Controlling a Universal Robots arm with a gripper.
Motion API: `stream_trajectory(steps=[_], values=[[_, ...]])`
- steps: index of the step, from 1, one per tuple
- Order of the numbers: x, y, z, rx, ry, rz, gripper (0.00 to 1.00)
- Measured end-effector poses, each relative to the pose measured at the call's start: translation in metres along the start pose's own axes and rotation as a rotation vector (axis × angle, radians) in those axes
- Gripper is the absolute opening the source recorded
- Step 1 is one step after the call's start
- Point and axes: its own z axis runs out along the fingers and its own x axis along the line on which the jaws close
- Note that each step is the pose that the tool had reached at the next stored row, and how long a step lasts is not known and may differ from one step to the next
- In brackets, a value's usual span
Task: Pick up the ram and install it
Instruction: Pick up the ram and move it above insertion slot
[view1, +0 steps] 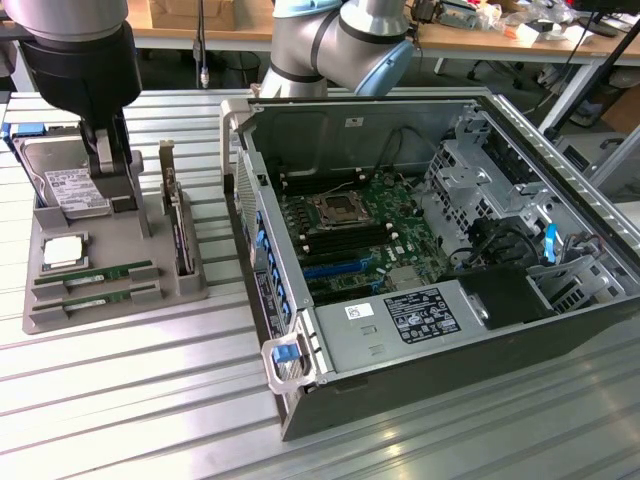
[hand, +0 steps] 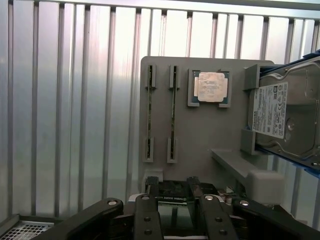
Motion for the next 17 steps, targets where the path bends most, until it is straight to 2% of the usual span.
stream_trajectory(steps=[17], values=[[-0.0001, 0.0000, 0.0080, 0.0001, 0.0000, 0.000, 0.36]])
